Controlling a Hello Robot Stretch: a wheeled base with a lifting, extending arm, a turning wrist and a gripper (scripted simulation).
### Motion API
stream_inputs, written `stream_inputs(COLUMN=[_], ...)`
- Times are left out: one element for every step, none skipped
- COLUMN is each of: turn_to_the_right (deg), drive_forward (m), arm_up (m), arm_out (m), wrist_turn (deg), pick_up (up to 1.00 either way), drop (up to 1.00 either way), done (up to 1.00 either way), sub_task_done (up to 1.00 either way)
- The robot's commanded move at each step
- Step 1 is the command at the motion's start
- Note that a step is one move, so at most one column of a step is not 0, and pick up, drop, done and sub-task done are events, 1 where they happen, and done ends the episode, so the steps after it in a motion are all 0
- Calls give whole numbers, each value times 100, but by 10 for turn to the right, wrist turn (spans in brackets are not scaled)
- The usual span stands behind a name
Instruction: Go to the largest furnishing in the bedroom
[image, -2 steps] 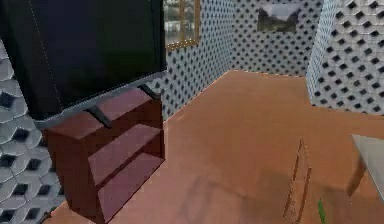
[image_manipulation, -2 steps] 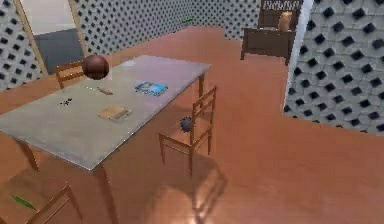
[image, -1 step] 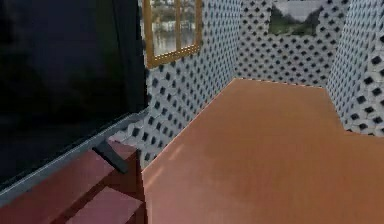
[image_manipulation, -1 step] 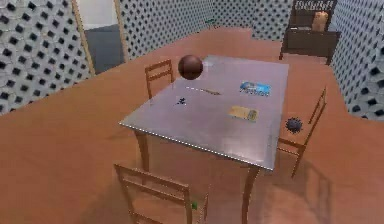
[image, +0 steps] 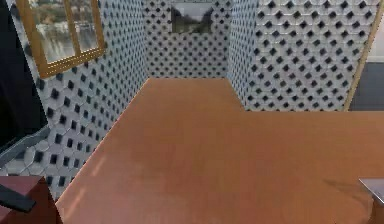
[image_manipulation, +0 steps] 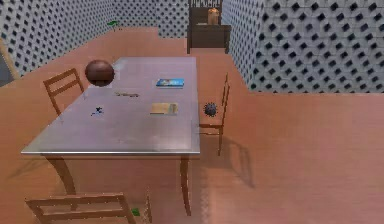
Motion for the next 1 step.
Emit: stream_inputs(turn_to_the_right=[0], drive_forward=[75], arm_up=[0], arm_out=[0], wrist_turn=[0], pick_up=[0], drop=[0], done=[0], sub_task_done=[0])
